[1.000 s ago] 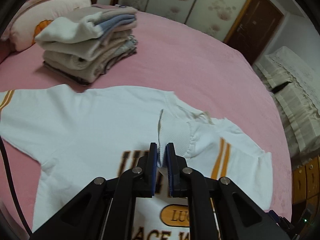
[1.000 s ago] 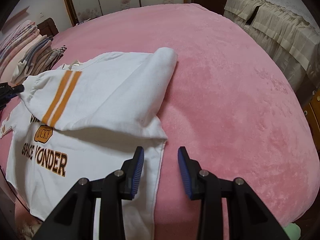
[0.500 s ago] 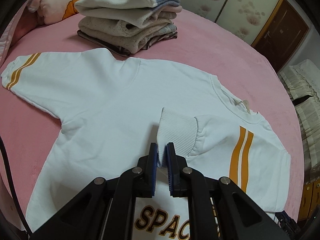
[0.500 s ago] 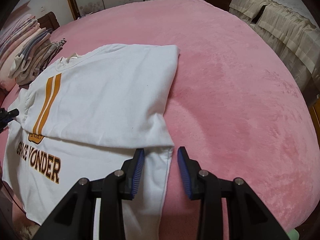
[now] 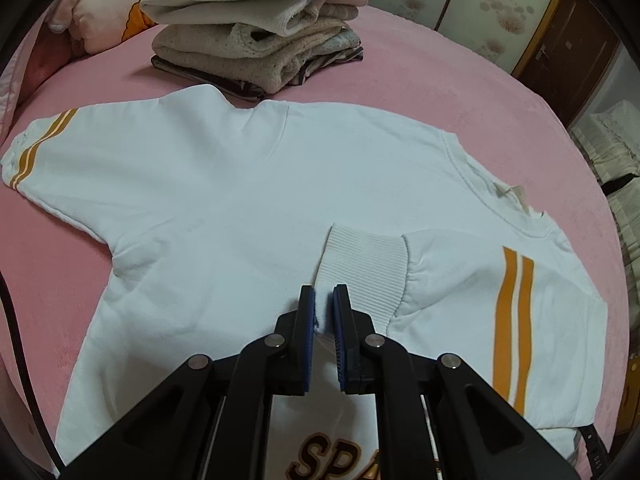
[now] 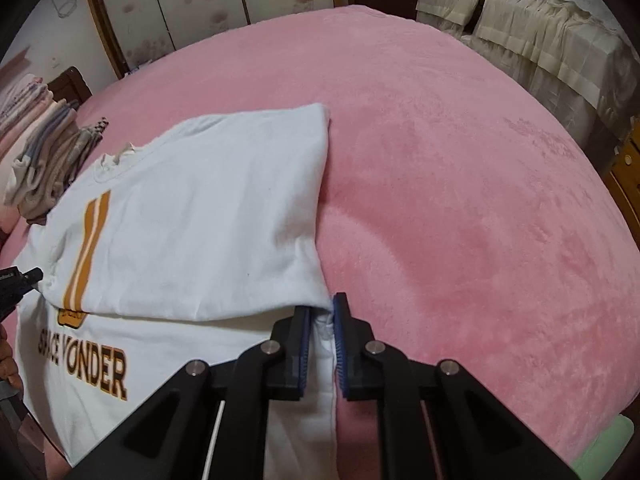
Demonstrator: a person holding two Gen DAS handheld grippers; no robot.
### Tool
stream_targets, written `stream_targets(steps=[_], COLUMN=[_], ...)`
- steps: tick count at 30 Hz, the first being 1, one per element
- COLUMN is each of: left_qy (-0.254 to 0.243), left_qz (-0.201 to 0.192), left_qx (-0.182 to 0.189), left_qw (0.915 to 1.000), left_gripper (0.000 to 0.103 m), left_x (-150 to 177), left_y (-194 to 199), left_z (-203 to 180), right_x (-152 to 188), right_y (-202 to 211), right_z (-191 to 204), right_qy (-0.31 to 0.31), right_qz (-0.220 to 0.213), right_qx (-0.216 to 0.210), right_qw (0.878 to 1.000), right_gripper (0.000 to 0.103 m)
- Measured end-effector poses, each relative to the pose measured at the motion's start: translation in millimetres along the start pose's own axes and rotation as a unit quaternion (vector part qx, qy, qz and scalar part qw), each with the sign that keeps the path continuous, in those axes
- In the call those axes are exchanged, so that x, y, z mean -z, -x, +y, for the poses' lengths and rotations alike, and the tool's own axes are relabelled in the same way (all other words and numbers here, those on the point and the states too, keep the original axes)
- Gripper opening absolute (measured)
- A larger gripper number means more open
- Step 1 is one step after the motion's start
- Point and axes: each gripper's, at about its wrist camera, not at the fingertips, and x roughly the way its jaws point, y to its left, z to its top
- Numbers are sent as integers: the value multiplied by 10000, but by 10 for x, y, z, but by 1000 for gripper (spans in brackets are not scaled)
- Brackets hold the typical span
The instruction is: Fold small clothes
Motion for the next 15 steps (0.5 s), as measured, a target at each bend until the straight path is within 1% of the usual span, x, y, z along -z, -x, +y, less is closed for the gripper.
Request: stream_targets(steps=[2, 5, 6, 8, 11, 14, 15], left_qy=[-94, -279, -357, -470, -479, -395, -367], left_qz=[36, 73, 90, 188, 328, 324, 338], left_qx=[-26, 7, 45, 133, 329, 467, 555], left_qw=[9999, 9996, 9993, 9986, 9978, 9976, 9972], left_gripper=[7, 7, 8, 10, 15, 18, 20], left_x=[5, -12, -31, -61, -127, -210, -245], left_y=[-28, -12, 1, 4, 3, 36, 38], left_z=[5, -2, -8, -10, 32, 95, 115], right_x=[-18, -44, -42, -29, -28, -77, -115], right_y=[-37, 3, 41, 126, 268, 413, 456], right_z=[8, 39, 43, 58, 68, 72, 73], right_qy=[12, 200, 276, 435, 673, 807, 816], right_qz=[100, 221, 254, 284, 262, 177, 137], right_qx=[20, 146, 158, 183, 205, 128, 73], right_qw=[9999, 9994, 9992, 9985, 9972, 9965, 9965], right_gripper=[11, 12, 15, 17, 17, 18, 19])
